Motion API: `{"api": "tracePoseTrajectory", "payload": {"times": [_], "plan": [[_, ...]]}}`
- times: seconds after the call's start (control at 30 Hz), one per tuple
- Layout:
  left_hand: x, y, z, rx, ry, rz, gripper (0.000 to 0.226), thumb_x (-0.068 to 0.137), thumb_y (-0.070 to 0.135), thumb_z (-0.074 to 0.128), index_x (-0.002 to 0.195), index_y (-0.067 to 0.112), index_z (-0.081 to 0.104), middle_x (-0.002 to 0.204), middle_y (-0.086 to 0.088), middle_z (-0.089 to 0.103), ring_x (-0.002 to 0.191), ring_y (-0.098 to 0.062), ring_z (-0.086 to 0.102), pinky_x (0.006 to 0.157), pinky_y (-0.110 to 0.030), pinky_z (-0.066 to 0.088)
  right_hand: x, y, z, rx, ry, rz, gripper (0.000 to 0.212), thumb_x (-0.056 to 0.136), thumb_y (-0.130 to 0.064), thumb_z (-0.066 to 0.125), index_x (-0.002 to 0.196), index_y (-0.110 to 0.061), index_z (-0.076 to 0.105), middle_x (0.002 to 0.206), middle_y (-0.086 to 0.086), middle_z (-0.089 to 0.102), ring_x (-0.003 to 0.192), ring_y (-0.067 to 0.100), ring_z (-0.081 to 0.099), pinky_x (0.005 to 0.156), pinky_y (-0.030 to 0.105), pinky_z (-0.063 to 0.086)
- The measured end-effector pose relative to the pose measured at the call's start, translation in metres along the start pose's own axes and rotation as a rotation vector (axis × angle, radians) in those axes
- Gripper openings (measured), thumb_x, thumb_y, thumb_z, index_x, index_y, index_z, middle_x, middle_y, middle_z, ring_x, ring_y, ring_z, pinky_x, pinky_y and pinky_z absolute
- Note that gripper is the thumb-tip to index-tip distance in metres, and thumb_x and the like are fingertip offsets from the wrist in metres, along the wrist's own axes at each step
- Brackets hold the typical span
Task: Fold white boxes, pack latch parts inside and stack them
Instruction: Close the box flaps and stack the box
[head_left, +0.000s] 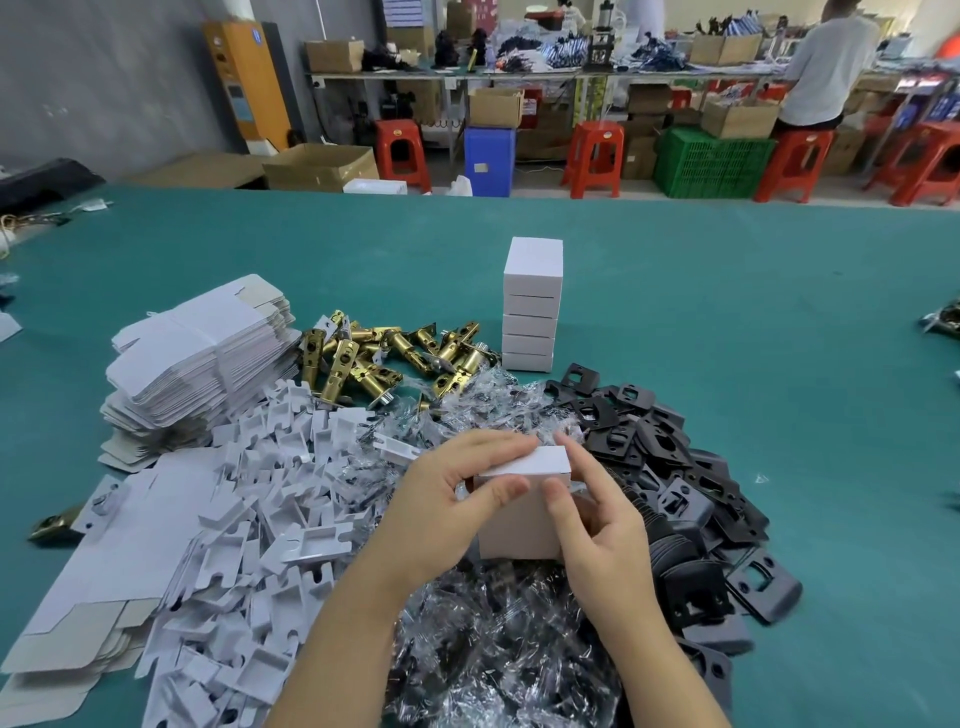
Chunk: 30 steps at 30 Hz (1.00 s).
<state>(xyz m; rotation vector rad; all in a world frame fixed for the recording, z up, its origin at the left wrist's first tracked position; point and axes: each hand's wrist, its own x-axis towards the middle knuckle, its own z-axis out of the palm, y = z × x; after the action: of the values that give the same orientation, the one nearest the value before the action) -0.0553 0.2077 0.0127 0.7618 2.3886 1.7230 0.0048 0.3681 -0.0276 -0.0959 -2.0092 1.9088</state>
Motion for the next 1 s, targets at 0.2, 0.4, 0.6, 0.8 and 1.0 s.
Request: {"api": "tracePoseTrajectory", "payload": {"times": [0.2,0.4,0.6,0.8,1.0], "plan": [[-0.0008,0.0017,0.0013,0.040,0.003,0.050,0.034,0.090,0.036,0.066,0.122,0.045,0.069,0.133,0.035,0.059,0.129,0.011,0.049,0.095,-0.006,0.043,0.0011,0.0011,0.0006,-0.001,0.002,0.024,0.026,0.085,-0.064,0.061,0.110,-0.065,0.064,0.110,-0.017,0.073,0.094,0.011,0.072,0.066,0.029,0.061],[-0.0013,0.0030,0.0008,0.067,0.026,0.093,0.031,0.092,0.037,0.064,0.122,0.045,0.069,0.128,0.033,0.062,0.126,0.007,0.054,0.097,-0.009,0.044,0.0009,-0.0034,0.0014,0.029,0.019,0.039,0.042,0.071,-0.087,0.062,0.108,-0.069,0.064,0.110,-0.019,0.073,0.094,0.007,0.071,0.067,0.026,0.059],[-0.0025,0.0045,-0.0031,0.026,0.035,0.084,0.027,0.093,0.040,0.067,0.118,0.048,0.071,0.120,0.027,0.069,0.119,0.000,0.061,0.093,-0.013,0.048,0.0000,-0.0028,0.0008,0.042,0.021,0.045,0.046,0.070,-0.086,0.065,0.112,-0.068,0.065,0.114,-0.004,0.075,0.101,0.019,0.070,0.082,0.050,0.062],[-0.0004,0.0051,-0.0054,0.016,0.061,0.106,0.024,0.094,0.029,0.070,0.115,0.038,0.076,0.109,0.020,0.074,0.092,-0.002,0.066,0.076,-0.008,0.046,0.0008,-0.0005,0.0002,0.049,0.010,0.041,0.051,0.074,-0.085,0.064,0.120,-0.063,0.065,0.126,-0.005,0.072,0.122,0.020,0.065,0.095,0.057,0.056],[0.0003,0.0068,-0.0051,0.028,0.074,0.141,0.026,0.094,0.027,0.069,0.115,0.040,0.075,0.104,0.021,0.074,0.089,-0.007,0.067,0.074,-0.009,0.046,0.0021,0.0033,-0.0003,0.089,-0.011,0.047,0.055,0.073,-0.083,0.067,0.122,-0.058,0.067,0.129,-0.007,0.072,0.125,0.022,0.064,0.099,0.059,0.053]]}}
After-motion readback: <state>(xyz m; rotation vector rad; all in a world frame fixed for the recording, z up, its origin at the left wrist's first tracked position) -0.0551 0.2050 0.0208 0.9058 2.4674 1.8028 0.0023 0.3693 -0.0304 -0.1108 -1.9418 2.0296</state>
